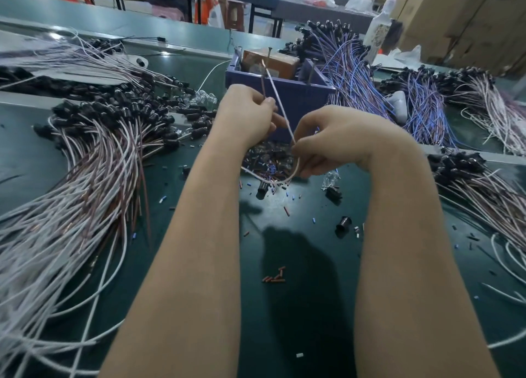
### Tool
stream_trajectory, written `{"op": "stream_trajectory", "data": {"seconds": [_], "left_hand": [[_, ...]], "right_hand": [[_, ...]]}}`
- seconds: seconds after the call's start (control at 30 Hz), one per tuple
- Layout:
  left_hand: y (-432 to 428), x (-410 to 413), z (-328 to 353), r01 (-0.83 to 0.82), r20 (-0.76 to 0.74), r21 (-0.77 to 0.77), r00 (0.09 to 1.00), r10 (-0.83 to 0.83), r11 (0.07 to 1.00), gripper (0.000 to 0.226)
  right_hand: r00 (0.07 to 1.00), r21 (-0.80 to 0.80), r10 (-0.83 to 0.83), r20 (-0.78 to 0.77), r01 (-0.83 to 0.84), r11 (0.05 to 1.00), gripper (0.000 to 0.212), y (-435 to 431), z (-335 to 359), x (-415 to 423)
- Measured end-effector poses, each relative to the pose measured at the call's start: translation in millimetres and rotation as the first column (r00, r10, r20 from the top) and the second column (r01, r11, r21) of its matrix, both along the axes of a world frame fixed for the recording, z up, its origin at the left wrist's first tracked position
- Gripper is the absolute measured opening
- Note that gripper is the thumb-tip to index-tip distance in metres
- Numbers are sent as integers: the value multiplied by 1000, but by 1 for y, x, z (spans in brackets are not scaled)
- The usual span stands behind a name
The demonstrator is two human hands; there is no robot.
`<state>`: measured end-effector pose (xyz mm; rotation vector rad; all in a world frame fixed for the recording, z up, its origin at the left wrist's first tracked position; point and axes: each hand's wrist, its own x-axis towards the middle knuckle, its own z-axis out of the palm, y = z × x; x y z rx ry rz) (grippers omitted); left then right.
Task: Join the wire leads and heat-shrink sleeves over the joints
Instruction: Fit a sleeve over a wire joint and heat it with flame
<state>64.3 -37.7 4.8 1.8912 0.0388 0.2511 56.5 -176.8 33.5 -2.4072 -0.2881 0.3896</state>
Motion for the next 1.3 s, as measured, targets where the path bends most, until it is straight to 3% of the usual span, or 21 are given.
{"op": "stream_trajectory", "data": {"seconds": [0.33, 0.43, 0.53, 0.63, 0.73, 0.83, 0.93, 1.0, 1.13, 1.2, 1.3], "left_hand": [[-5, -2, -1, 56, -69, -239, 995, -74, 969, 30], [-4, 0, -3, 49, -77, -182, 995, -64, 982, 33], [-5, 1, -6, 70, -117, -73, 990, -78, 995, 33], [-7, 0, -5, 103, -138, 60, 986, -94, 993, 29], [-7, -1, -3, 118, -137, 224, 987, -89, 967, 26], [-6, -1, -1, 113, -132, 308, 988, -75, 945, 25], [-6, -1, -1, 93, -132, 307, 990, -54, 947, 25], [-7, -1, -2, 85, -135, 268, 990, -50, 960, 24], [-8, 0, -3, 100, -123, 293, 990, -66, 951, 27], [-9, -1, -2, 130, -134, 340, 987, -89, 932, 29], [-10, -1, -3, 148, -139, 348, 985, -105, 926, 29]], "right_hand": [[950, -114, 163, -266, -199, 973, 11, 17, -20, -2], [947, -82, 165, -275, -194, 977, 3, 17, -22, -1], [983, 19, 97, -158, -96, 995, 17, 12, -20, 5], [1000, 118, -23, 17, 21, 993, 19, 9, -19, 13], [999, 126, -27, 26, 23, 992, 18, 13, -21, 16], [996, 182, -83, 26, 77, 980, 43, 16, -23, 18], [979, 336, -202, 27, 181, 924, 70, 17, -19, 21], [959, 400, -276, 60, 230, 887, 62, 18, -17, 23], [936, 291, -259, 239, 185, 939, 18, 24, -21, 19], [925, 283, -283, 252, 209, 936, 22, 23, -24, 19], [930, 394, -329, 164, 244, 886, 20, 19, -29, 22]]}}
